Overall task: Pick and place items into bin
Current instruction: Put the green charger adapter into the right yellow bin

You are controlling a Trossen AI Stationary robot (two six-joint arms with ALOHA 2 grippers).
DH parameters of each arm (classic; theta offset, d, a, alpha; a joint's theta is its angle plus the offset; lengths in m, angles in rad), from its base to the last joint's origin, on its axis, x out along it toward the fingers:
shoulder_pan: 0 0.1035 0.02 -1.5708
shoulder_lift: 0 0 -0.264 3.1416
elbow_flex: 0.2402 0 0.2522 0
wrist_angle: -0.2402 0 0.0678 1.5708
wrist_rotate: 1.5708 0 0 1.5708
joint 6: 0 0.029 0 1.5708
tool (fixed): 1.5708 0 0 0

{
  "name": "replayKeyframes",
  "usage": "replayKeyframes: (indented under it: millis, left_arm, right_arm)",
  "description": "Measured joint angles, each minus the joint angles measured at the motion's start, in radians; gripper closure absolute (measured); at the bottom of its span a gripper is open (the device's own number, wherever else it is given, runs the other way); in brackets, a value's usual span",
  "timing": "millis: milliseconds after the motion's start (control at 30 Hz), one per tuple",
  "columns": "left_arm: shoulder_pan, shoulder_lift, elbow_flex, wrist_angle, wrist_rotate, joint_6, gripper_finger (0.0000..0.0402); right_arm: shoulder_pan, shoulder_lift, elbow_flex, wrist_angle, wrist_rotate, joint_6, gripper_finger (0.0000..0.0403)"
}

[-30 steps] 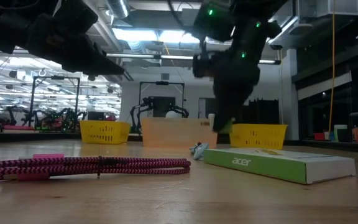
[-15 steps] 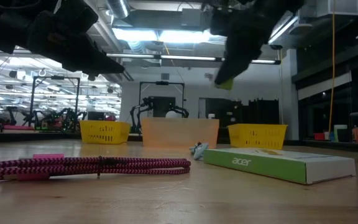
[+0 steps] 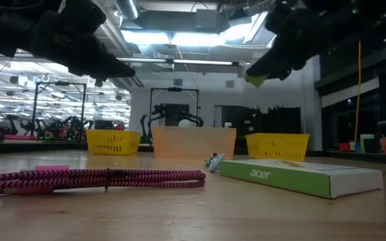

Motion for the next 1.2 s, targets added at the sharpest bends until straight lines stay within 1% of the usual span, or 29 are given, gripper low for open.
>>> replayKeyframes:
  millis: [233, 533, 600, 733, 833, 1067, 1200]
  left_arm:
    - [0.000, 0.000, 0.000, 0.007, 0.000, 0.000, 0.0397]
    - [0.000, 0.000, 0.000, 0.009, 0.000, -0.005, 0.0397]
    - [0.000, 0.000, 0.000, 0.009, 0.000, -0.007, 0.0396]
    - [0.000, 0.000, 0.000, 0.008, 0.000, -0.007, 0.0399]
    - [0.000, 0.000, 0.000, 0.008, 0.000, -0.007, 0.0399]
    - [0.000, 0.000, 0.000, 0.007, -0.001, -0.007, 0.0398]
    - [0.000, 0.000, 0.000, 0.007, -0.001, -0.007, 0.0400]
  right_arm:
    - [-0.004, -0.105, -0.186, 0.237, -0.001, -0.005, 0.0284]
    - [-0.034, -0.160, -0.363, 0.519, 0.000, -0.007, 0.0284]
    - [-0.041, -0.172, -0.389, 0.561, 0.000, -0.007, 0.0284]
    - [-0.058, -0.199, -0.409, 0.572, 0.003, 0.001, 0.0284]
    - [-0.069, -0.206, -0.408, 0.572, 0.064, 0.026, 0.0284]
    - [-0.095, -0.205, -0.398, 0.528, 0.313, 0.049, 0.0284]
    - [-0.099, -0.205, -0.398, 0.520, 0.391, 0.050, 0.0284]
